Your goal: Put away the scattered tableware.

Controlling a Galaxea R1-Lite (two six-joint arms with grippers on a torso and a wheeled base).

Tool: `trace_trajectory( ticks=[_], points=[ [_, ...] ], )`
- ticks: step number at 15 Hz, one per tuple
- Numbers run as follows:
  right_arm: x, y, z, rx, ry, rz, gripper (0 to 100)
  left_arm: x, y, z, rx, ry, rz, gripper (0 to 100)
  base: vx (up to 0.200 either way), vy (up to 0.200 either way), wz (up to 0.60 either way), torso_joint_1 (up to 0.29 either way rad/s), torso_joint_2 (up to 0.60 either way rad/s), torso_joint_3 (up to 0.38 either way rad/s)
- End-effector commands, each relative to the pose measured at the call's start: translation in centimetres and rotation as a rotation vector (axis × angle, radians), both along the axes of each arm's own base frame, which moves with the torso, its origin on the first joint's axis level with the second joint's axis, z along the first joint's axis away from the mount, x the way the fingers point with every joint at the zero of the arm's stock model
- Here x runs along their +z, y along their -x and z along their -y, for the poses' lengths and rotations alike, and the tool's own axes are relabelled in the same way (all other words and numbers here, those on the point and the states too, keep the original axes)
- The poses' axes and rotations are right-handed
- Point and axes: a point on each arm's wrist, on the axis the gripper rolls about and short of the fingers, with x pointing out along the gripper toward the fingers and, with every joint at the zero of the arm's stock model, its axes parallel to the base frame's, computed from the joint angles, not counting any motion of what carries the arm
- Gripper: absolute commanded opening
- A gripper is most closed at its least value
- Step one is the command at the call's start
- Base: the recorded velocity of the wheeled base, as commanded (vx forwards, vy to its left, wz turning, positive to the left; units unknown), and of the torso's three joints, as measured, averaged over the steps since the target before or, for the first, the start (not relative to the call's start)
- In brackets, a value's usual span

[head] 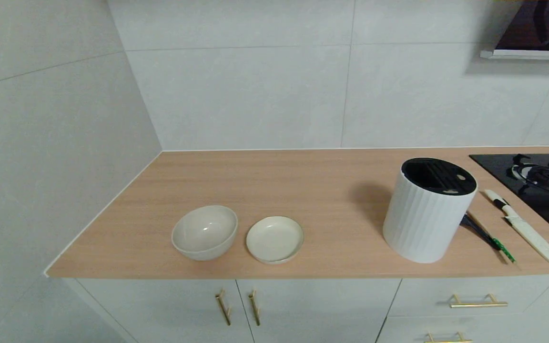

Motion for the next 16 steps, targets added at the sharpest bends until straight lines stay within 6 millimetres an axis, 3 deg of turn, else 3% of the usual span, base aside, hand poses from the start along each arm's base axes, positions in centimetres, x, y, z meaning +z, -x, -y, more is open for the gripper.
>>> trace_trajectory(
  ticks=[1,11,16],
  points=[
    [0.0,-0.01,0.0,0.001,0.0,-0.001,100,0.01,-0.01,0.0,0.002,0.0,-0.001,100,0.0,0.2,0.0,0.007,0.0,0.012],
    [0.0,0.0,0.0,0.001,0.0,0.0,100,0.01,-0.01,0.0,0.002,0.0,-0.001,100,0.0,0.2,0.0,0.001,0.0,0.0],
    [0.0,0.0,0.0,0.001,0.0,0.0,100,0.01,-0.01,0.0,0.0,0.0,-0.001,100,0.0,0.0,0.0,0.0,0.0,0.0]
  ],
)
